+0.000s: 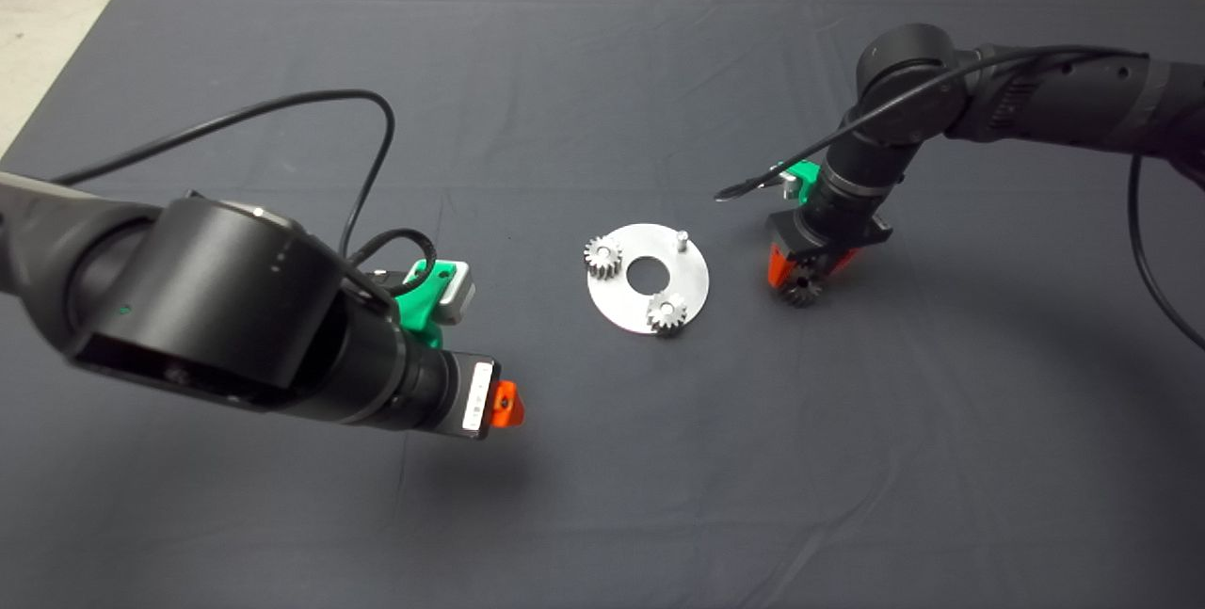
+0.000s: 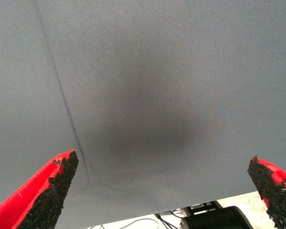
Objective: Remove an incorrectly installed larger gear and replace it with the correct smaller gear
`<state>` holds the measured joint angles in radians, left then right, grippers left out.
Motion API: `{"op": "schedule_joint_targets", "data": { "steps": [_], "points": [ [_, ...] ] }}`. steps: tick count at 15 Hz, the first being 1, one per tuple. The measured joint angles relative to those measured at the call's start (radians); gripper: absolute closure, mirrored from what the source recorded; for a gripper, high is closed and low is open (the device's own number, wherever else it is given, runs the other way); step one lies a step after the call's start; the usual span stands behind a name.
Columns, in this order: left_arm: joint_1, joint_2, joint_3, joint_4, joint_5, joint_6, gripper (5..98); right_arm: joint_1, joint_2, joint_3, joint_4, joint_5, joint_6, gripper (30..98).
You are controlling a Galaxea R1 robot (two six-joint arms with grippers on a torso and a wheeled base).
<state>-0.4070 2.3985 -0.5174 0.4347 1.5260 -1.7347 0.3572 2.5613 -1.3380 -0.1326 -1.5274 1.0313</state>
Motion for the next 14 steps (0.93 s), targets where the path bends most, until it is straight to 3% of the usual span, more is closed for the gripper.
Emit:
{"op": "schedule_joint_targets", "data": {
  "steps": [14],
  "points": [
    [0.000, 0.000, 0.000, 0.000, 0.000, 0.000, 11.5, -0.021, -0.032, 0.018, 0.000, -0.002, 0.010, 67.0]
  ]
}}
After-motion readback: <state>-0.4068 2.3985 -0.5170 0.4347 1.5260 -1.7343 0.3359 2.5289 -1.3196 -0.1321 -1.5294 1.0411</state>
